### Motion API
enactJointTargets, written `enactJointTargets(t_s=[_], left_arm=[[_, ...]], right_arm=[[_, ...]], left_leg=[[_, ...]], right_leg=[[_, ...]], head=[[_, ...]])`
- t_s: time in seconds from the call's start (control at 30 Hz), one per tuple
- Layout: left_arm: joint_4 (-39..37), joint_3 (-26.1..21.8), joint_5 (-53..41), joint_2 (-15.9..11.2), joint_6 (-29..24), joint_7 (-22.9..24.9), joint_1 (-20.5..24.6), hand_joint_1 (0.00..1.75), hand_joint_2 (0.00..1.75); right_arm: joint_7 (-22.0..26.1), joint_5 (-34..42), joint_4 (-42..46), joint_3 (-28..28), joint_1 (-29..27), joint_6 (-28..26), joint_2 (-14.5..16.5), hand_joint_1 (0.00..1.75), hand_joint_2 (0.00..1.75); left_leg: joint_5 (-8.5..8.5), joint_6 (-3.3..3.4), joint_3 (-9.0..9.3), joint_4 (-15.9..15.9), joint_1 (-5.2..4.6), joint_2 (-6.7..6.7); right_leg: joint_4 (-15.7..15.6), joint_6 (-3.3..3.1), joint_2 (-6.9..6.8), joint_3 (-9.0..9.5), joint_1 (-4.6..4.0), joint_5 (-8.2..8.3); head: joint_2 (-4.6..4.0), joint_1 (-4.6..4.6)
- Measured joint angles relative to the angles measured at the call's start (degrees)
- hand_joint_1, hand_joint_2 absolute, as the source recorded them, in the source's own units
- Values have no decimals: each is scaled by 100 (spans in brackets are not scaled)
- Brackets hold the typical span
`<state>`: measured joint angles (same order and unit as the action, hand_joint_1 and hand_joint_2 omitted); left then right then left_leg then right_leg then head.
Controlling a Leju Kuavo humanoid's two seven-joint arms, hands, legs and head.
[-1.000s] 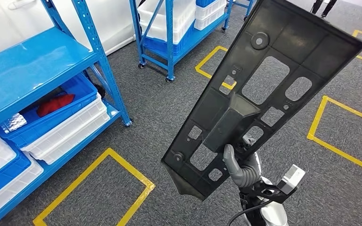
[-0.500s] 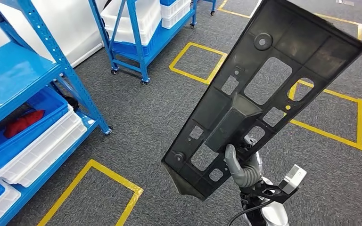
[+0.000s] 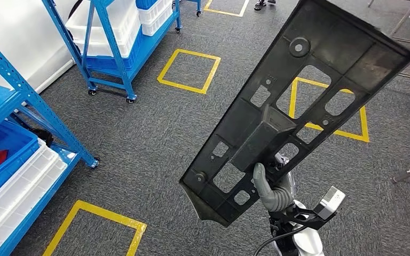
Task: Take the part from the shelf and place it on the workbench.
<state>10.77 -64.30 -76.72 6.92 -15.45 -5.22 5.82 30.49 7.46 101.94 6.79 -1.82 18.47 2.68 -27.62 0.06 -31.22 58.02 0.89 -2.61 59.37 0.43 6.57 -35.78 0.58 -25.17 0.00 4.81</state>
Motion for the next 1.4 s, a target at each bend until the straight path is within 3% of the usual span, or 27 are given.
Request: enactJointTargets(t_s=[0.07,0.1,0.17,0.2,0.23,0.27,0.33,0.4,0.47,0.53,0.6,0.67,0.7,0.73,0.8,0.87,0.93,1.0,1.07,1.13,1.2,1.23,1.3,1.37,1.4], left_arm=[[1,0,-8,-1,0,-2,2,0,175],[1,0,-13,-1,0,-1,-5,0,175],[1,0,-26,-2,1,9,-25,0,175],[1,1,-32,-3,1,13,-31,0,175],[1,1,-39,-3,2,16,-31,0,175],[1,2,-43,-3,3,17,-29,0,175],[1,4,-52,-1,8,16,-25,0,175],[1,7,-62,1,17,15,-24,0,175],[1,13,-78,3,22,9,-16,0,175],[1,24,-91,3,26,1,-3,0,175],[1,31,-96,3,29,-3,-5,0,175],[1,29,-87,4,31,-7,-18,0,175],[1,30,-87,5,32,-10,-15,0,175],[1,31,-89,5,34,-12,-10,0,175],[1,37,-102,5,37,-11,-2,0,175],[1,40,-109,3,38,-8,-14,0,175],[1,46,-114,3,39,-4,-17,0,175],[1,62,-117,5,39,-1,-8,0,175],[1,84,-121,8,40,-1,-4,0,175],[1,98,-126,10,43,-2,-16,0,175],[1,102,-128,9,47,-1,-33,0,175],[1,104,-128,9,49,-1,-34,0,175],[1,110,-128,11,52,-1,-23,0,175],[1,113,-124,21,52,-1,-14,0,175],[1,114,-121,26,52,1,-10,0,175]], right_arm=[[10,2,-5,-1,16,3,-1,175,175],[16,4,-8,-1,20,3,-1,175,175],[21,10,-19,-3,9,4,-1,175,175],[22,13,-25,-4,-2,4,-1,175,175],[22,15,-29,-6,-9,4,-1,175,175],[22,16,-32,-8,-11,5,-1,175,175],[24,17,-32,-8,5,6,-1,175,175],[28,19,-31,-10,22,8,-1,175,175],[34,22,-30,-19,18,10,0,175,175],[36,25,-27,-29,11,11,1,175,175],[37,28,-22,-33,19,13,9,175,175],[37,30,-22,-34,18,14,19,175,175],[36,30,-23,-34,14,14,21,175,175],[36,30,-23,-34,10,14,21,175,175],[35,30,-24,-34,7,15,22,175,175],[38,33,-24,-36,6,17,23,175,175],[43,38,-22,-37,-7,19,23,175,175],[46,44,-18,-41,-37,20,22,175,175],[51,51,-13,-46,-47,21,22,175,175],[56,57,-11,-47,-39,23,23,175,175],[56,62,-12,-48,-45,23,22,175,175],[56,64,-13,-48,-49,23,21,175,175],[56,68,-11,-49,-46,23,21,175,175],[51,75,-4,-49,-20,25,21,175,175],[46,80,-1,-49,0,27,22,175,175]], left_leg=[[34,77,21,-52,9,133],[34,99,25,-59,-6,203],[22,118,25,-56,-31,353],[14,118,28,-55,-39,429],[3,113,36,-54,-42,499],[-11,103,52,-54,-44,563],[-52,63,97,-49,-62,674],[-91,7,132,-46,-88,768],[-116,-47,165,-59,-97,872],[-229,-101,151,52,-77,768],[-550,-137,-84,600,-54,477],[-866,-152,-467,1382,-50,330],[-888,-158,-594,1604,-49,313],[-792,-156,-624,1609,-48,306],[-350,-137,-404,1003,-34,226],[-51,-110,-136,309,-8,-32],[-20,-74,-55,76,-11,-171],[12,-4,-38,24,-13,-59],[54,75,-18,-33,-3,76],[64,116,-13,-53,-21,221],[56,126,-17,-51,-40,376],[50,125,-16,-50,-44,450],[31,110,1,-49,-47,581],[1,70,32,-45,-68,685],[-14,41,46,-44,-80,730]], right_leg=[[336,52,-300,-160,-12,-206],[680,78,-473,-325,-9,-385],[1409,123,-600,-688,16,-677],[1573,135,-616,-771,27,-692],[1502,138,-633,-733,32,-599],[1210,132,-674,-576,30,-424],[401,77,-923,-141,-12,-119],[-9,-15,-1078,66,-73,-45],[-38,-93,-974,63,-97,-52],[-87,-166,-851,85,-71,-28],[-121,-230,-725,107,-42,-6],[-115,-253,-584,106,-44,-5],[-108,-254,-505,107,-46,-7],[-97,-251,-422,109,-47,-9],[-68,-234,-255,116,-40,-20],[-26,-187,-108,90,-42,-29],[-14,-110,15,40,-29,-9],[-22,-31,62,9,-13,15],[185,17,-197,-90,-29,-124],[818,52,-519,-385,-26,-471],[1446,85,-601,-685,3,-704],[1513,93,-616,-713,13,-679],[981,85,-696,-417,16,-370],[214,23,-952,-2,-32,-127],[6,-15,-1036,105,-61,-89]], head=[[0,-1],[0,-1],[0,0],[0,0],[0,0],[0,0],[0,0],[0,0],[0,0],[0,0],[0,0],[0,0],[0,0],[0,0],[0,0],[0,0],[0,0],[0,0],[0,-1],[0,-1],[0,0],[0,0],[0,0],[0,0],[0,0]])
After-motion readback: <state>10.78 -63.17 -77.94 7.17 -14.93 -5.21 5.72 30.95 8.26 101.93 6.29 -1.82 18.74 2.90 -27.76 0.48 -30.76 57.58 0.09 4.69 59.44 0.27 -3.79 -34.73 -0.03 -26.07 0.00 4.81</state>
